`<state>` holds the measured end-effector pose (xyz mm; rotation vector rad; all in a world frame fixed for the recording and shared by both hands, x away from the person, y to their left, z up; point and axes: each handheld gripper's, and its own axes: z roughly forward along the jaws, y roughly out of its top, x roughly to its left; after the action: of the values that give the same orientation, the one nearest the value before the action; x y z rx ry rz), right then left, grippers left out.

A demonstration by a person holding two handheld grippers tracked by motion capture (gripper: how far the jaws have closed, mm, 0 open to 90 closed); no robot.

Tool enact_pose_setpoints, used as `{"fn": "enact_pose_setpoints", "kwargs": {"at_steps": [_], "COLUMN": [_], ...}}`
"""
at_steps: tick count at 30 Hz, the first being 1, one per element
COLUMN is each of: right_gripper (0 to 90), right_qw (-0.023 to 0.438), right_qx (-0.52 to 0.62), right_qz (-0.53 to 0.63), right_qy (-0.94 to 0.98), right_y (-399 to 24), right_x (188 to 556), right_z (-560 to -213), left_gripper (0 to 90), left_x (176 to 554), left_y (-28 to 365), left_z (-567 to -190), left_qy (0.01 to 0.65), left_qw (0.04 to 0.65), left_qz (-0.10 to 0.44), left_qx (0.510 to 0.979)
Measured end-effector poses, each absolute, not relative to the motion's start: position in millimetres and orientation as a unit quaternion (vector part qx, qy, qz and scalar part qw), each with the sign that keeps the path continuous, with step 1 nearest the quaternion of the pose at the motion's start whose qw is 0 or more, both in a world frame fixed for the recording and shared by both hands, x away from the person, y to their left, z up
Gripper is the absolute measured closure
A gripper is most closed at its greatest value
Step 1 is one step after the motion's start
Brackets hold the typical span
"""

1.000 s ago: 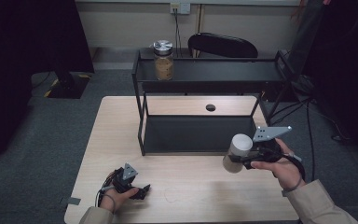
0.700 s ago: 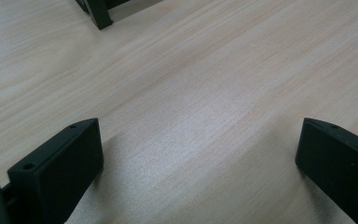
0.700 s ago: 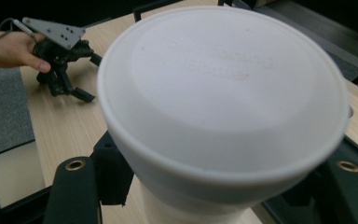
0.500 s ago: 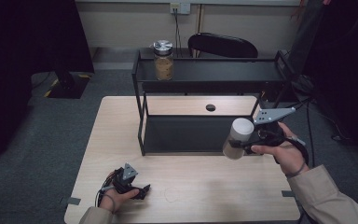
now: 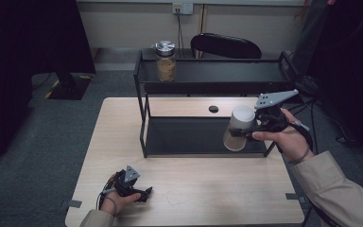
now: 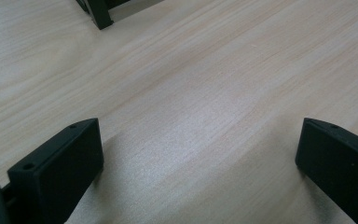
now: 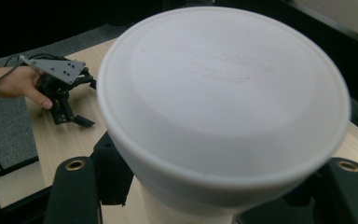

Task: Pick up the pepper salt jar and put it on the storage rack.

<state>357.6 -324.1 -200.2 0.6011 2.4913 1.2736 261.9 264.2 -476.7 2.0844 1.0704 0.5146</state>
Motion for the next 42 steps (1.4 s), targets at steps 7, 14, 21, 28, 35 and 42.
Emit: {"fn": "enact_pose_setpoints", "kwargs": {"at_steps": [7,14,21,28,35,42], "right_gripper": [34.4,34.5,34.5,34.5,34.5,34.6], "right_qw": [0.141,0.149,0.147,0.151,0.153,0.157], "right_qx": [0.216,0.224,0.232,0.239,0.244,0.251], "right_qz": [0.442,0.44,0.437,0.442,0.437,0.429], "right_qy": [0.859,0.857,0.856,0.851,0.852,0.853], "right_y": [-320,-318,-315,-311,-305,-299], "right_x": [366,372,380,386,392,402], "right_z": [-180,-161,-146,-130,-111,-94], "left_gripper": [0.0,0.0,0.0,0.0,0.0,0.0], "left_x": [262,262,262,261,262,262], "left_y": [264,264,264,264,264,264], "left_z": [-477,-477,-477,-477,-477,-477], "left_qy": [0.416,0.416,0.417,0.417,0.416,0.415], "left_qw": [0.363,0.363,0.363,0.363,0.363,0.363], "left_qz": [0.2,0.2,0.2,0.201,0.201,0.201], "left_qx": [0.809,0.809,0.809,0.809,0.809,0.809]}}
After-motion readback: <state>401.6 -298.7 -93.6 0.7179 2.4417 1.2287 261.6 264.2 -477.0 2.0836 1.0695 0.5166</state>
